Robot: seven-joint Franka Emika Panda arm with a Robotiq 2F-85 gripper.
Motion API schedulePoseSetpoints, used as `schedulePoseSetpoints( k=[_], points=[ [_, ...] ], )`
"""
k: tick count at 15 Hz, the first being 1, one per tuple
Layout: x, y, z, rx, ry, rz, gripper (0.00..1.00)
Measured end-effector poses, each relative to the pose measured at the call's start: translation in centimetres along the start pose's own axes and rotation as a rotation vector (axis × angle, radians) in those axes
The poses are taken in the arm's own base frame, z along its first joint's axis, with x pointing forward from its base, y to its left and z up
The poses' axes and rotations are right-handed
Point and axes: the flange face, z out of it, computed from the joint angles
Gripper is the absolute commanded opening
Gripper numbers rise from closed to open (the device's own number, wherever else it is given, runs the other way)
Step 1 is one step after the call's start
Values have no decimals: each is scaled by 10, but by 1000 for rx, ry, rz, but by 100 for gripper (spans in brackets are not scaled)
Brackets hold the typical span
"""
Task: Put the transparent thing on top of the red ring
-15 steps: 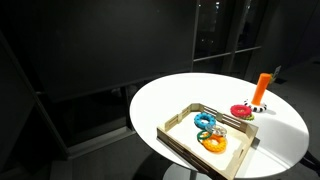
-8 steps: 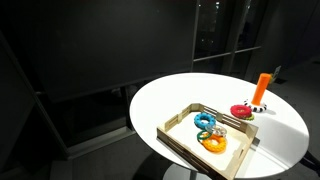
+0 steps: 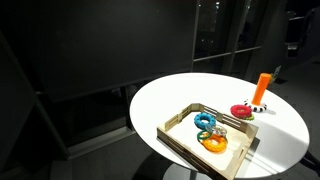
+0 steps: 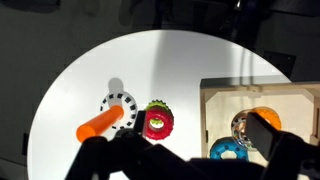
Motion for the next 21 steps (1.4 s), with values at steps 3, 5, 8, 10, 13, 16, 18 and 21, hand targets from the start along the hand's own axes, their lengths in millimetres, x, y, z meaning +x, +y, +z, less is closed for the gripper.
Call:
schedulePoseSetpoints(
  k=[3,5,8,10,13,16,18,21],
  points=[
    [20,-24,10,35,41,21,100],
    [32,-34,15,55,75,42,100],
    [45,-44,22,63,114,71,100],
    [46,-45,25,63,108,69,100],
    [46,-45,25,63,108,69,100],
    [47,-45,26,62,106,69,100],
    [49,-47,30,63,101,67,100],
    [62,-57,40,69,130,56,100]
  ],
)
